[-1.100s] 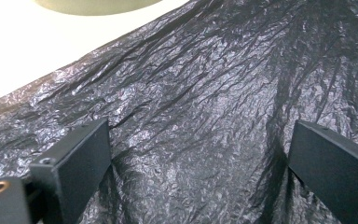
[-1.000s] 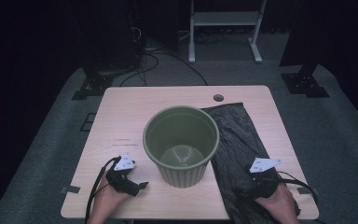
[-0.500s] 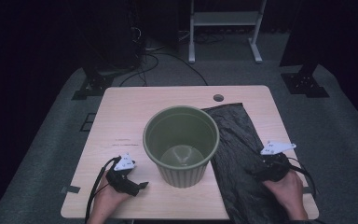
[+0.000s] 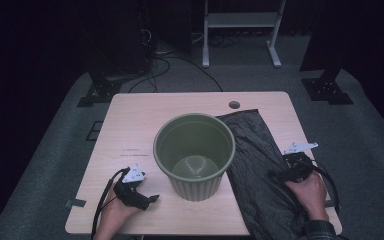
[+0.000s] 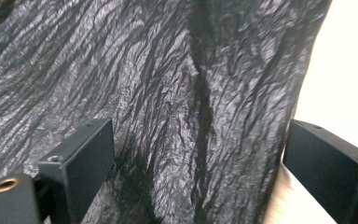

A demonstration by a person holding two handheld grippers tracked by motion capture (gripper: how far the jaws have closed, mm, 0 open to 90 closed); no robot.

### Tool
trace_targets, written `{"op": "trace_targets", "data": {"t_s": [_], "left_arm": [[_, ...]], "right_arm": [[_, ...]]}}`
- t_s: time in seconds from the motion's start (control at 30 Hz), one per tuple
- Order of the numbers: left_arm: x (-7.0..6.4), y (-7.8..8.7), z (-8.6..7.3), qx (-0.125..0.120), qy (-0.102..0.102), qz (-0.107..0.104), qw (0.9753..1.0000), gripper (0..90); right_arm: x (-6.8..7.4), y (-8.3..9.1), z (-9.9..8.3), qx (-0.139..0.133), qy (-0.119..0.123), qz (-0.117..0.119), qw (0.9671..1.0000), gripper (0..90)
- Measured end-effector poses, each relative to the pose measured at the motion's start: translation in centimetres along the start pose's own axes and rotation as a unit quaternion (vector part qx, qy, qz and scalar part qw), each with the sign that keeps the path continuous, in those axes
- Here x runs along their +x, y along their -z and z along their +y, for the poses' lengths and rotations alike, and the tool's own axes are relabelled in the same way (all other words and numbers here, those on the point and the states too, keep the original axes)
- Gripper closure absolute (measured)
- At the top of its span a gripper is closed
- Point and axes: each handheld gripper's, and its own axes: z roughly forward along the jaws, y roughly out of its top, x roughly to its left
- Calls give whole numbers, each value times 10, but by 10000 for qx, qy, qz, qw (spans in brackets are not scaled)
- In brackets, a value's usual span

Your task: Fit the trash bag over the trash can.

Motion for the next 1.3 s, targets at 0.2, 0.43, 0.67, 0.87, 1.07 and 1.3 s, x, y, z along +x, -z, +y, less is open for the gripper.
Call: {"op": "trace_targets", "data": {"t_s": [0.2,0.43,0.67,0.87,1.07,1.3], "left_arm": [[0,0,0,0,0,0,10000,0],[0,0,0,0,0,0,10000,0],[0,0,0,1,-11,-8,10000,0],[0,0,0,-2,-15,-15,10000,0],[0,0,0,-4,-15,-19,10000,0],[0,0,0,-7,-17,-28,10000,0]], "right_arm": [[6,-3,3,-20,28,206,9998,53],[20,-10,14,71,203,560,9982,52],[33,-19,24,48,342,865,9957,52],[42,-25,31,8,394,1018,9940,52],[53,-34,41,22,492,1197,9916,52],[66,-42,52,-90,540,1380,9889,52]]}}
